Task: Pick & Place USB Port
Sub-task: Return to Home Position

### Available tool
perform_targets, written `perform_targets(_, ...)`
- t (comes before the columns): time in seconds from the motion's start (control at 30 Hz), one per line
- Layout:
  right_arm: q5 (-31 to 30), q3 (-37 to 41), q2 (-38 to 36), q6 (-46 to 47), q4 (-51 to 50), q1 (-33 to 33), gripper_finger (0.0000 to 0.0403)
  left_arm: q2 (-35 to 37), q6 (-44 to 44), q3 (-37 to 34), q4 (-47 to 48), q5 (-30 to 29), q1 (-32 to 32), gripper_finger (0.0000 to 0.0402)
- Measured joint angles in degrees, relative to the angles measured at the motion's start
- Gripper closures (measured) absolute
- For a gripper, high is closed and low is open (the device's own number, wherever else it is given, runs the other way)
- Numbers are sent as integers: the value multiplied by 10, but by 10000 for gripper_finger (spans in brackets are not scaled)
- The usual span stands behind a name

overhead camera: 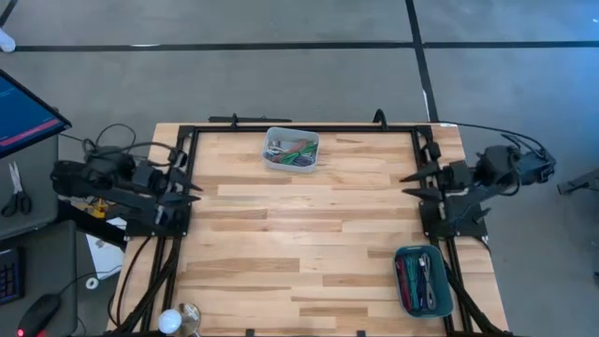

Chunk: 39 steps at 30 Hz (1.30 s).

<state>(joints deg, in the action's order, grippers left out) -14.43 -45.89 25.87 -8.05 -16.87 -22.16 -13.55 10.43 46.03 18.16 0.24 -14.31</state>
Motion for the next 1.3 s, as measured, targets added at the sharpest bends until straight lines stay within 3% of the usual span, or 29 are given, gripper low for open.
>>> perform_targets(0.1,42,34,-52,0,22,8,305,30,1,-16,-2,0,0,320)
perform_targets(0.47,58,108,-176,13,18,11,305,132,-7,-88,0,0,0,319)
perform_targets(0.73,56,147,-256,22,7,11,305,134,-19,-106,8,-5,0,320)
perform_targets(1.1,57,155,-256,41,-14,9,305,135,-36,-115,15,-6,0,319)
perform_targets(1.3,56,181,-257,32,5,9,305,135,-37,-156,11,-6,0,320)
